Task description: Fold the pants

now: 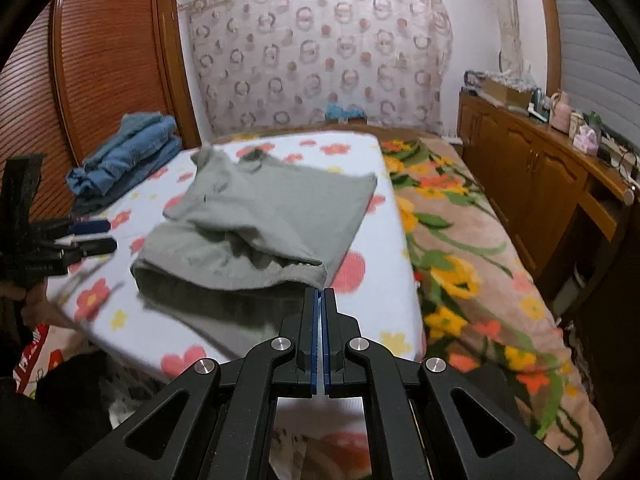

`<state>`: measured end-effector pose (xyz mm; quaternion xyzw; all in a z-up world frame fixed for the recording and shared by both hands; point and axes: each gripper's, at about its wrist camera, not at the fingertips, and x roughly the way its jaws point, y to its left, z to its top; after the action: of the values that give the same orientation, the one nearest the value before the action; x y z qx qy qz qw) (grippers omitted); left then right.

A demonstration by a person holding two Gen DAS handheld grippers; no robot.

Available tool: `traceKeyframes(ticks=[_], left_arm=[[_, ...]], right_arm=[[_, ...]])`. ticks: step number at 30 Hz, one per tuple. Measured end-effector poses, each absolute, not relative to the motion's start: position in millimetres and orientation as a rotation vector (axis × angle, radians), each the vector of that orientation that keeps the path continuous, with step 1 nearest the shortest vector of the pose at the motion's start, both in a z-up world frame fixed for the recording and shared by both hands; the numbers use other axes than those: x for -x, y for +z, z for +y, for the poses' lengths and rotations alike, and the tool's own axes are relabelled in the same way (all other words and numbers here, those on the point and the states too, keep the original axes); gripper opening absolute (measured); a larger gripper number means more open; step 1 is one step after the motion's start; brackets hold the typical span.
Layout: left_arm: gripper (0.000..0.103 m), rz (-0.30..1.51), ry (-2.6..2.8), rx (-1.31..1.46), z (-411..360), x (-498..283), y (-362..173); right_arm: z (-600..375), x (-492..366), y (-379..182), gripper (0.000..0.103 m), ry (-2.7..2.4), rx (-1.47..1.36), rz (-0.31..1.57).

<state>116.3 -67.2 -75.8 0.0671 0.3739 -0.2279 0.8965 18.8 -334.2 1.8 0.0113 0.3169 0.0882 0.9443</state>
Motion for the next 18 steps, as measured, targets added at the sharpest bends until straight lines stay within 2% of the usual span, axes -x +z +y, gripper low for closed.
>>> traceKeyframes(ticks=[12, 18], left_arm=[[0.066, 0.764, -0.45, -0.131, -62.9, -121.1, -74.5], [0.066, 0.76, -0.431, -0.129, -56.9, -124.6, -74.8]], right_arm=[[-348.7, -13.1, 21.5, 0.003, 0.198, -0.065, 0.634], [-333.4, -16.9, 33.3, 0.015, 0.235, 0.002, 0.594]])
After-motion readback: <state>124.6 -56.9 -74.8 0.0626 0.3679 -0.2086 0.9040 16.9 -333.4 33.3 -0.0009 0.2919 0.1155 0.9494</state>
